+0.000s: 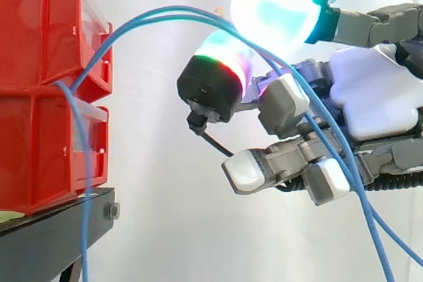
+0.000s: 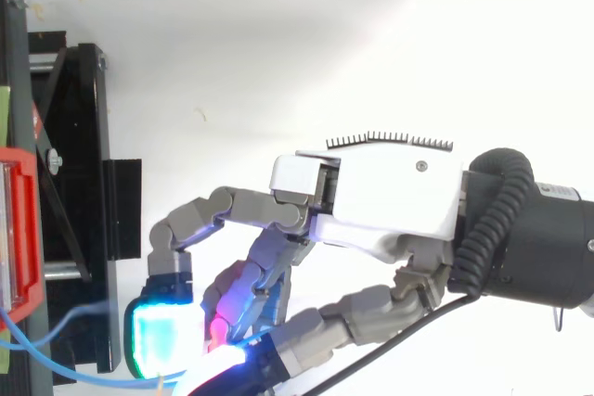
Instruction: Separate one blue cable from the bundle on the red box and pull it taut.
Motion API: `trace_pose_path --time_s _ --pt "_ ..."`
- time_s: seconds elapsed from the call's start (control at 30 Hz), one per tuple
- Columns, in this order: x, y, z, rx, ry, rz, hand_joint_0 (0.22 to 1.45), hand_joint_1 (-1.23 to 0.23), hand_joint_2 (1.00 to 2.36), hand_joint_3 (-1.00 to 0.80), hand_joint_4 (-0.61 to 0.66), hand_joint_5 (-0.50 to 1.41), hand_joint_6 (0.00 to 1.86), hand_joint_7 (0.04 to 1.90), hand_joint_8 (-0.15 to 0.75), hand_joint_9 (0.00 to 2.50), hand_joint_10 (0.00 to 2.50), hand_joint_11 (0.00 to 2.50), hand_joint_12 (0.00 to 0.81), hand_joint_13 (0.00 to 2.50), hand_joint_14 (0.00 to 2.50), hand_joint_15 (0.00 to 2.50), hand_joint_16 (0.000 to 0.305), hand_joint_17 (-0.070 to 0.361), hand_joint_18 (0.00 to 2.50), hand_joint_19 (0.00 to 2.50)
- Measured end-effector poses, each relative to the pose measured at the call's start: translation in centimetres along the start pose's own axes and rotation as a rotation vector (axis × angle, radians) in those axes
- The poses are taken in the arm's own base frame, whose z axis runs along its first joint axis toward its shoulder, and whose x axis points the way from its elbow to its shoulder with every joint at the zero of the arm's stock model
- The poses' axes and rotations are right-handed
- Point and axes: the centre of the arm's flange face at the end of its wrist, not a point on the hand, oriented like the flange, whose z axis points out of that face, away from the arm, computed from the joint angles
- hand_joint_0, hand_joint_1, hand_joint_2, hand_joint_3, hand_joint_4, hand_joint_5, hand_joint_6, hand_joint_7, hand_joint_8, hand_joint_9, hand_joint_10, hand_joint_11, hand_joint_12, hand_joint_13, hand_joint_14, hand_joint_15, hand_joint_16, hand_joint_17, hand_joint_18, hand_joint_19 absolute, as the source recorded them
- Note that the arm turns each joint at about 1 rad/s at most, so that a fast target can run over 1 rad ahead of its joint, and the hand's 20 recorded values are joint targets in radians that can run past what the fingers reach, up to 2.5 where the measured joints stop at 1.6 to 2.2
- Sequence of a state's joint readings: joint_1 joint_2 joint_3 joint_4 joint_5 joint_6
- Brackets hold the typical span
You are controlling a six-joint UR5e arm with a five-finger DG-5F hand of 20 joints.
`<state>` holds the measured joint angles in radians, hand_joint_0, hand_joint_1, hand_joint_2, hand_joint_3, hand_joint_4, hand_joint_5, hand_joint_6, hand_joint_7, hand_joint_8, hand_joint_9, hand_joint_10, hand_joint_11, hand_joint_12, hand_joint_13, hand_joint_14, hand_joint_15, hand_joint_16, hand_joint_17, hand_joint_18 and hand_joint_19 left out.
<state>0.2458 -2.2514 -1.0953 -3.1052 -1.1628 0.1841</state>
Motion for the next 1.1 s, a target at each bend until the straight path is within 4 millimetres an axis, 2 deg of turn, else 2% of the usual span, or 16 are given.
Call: trace_pose_path --time_s 0.2,0.37,0.57,1.1 --pt "-0.01 0.00 -0.03 0.002 0.000 -0.001 0.60 -0.63 1.01 -0.35 0.03 -0.09 0.71 1.24 0.335 1.18 0.02 0.69 0.357 0.88 0.01 0.41 0.041 0.093 1.06 0.61" --pt "0.04 -0.03 -0.03 0.002 0.000 -0.001 0.60 -0.70 1.01 -0.34 0.05 -0.08 0.70 1.28 0.330 1.19 0.01 0.68 0.351 0.89 0.01 0.41 0.040 0.091 1.07 0.60" --pt "0.14 -0.04 -0.07 0.003 0.000 -0.002 0.59 -0.71 1.01 -0.32 0.07 -0.05 0.65 1.39 0.323 1.19 0.01 0.66 0.349 0.90 0.01 0.41 0.040 0.091 1.07 0.60" --pt "0.17 -0.02 -0.37 0.021 0.003 -0.011 0.59 -0.62 1.01 -0.35 0.05 -0.06 0.64 1.39 0.320 1.17 0.02 0.64 0.345 0.87 0.01 0.39 0.041 0.092 1.05 0.60"
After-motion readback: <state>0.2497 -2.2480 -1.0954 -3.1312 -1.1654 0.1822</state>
